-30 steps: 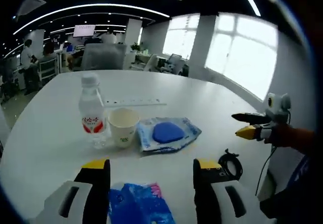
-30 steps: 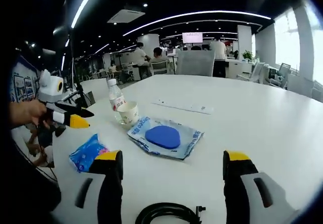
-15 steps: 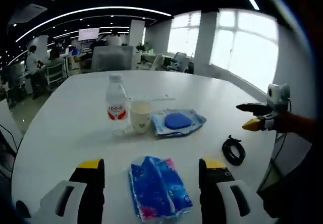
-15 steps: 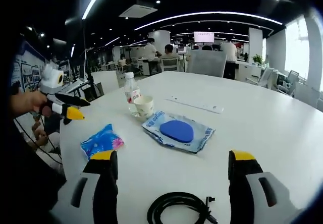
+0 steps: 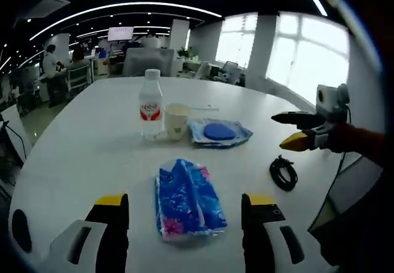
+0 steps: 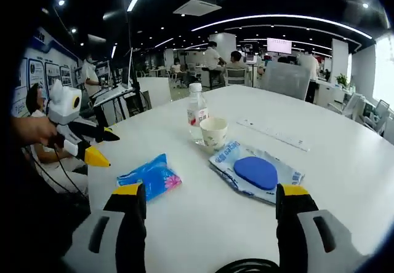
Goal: Arrange the tabletop items into an orderly group along one side of the table until the central work area is clear of visible clutter.
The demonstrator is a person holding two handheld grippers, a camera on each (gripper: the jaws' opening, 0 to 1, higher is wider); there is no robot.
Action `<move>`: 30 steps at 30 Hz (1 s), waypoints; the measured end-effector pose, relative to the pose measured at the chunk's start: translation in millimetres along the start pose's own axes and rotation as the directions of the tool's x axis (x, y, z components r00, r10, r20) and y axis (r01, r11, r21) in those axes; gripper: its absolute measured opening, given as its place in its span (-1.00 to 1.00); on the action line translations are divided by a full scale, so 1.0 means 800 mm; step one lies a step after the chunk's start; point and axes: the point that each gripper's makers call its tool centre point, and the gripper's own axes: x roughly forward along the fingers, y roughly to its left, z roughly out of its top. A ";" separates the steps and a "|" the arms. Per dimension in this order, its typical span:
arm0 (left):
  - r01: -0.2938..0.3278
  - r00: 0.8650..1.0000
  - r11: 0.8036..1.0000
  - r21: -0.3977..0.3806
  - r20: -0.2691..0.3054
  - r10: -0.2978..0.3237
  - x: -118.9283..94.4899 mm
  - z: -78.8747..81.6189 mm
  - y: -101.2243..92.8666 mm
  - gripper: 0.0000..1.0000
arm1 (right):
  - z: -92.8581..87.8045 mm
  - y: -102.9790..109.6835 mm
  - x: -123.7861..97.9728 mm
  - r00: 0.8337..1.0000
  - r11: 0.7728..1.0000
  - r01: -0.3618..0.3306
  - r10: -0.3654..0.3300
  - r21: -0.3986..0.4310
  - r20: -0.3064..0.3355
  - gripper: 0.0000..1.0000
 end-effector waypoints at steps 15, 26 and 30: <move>-0.054 0.998 0.995 -0.082 -0.050 0.050 -0.014 -0.042 -0.029 0.34 | 0.004 0.050 0.062 0.975 0.968 -0.219 0.211 -0.125 -0.071 0.36; -0.053 0.995 0.969 -0.242 -0.097 0.030 -0.011 -0.081 -0.041 0.02 | -0.013 0.088 0.106 0.931 0.914 -0.356 0.329 -0.197 -0.155 0.05; -0.040 0.995 0.941 -0.336 -0.098 0.008 -0.010 -0.082 -0.043 -0.15 | -0.020 0.092 0.128 0.923 0.903 -0.376 0.344 -0.209 -0.173 -0.10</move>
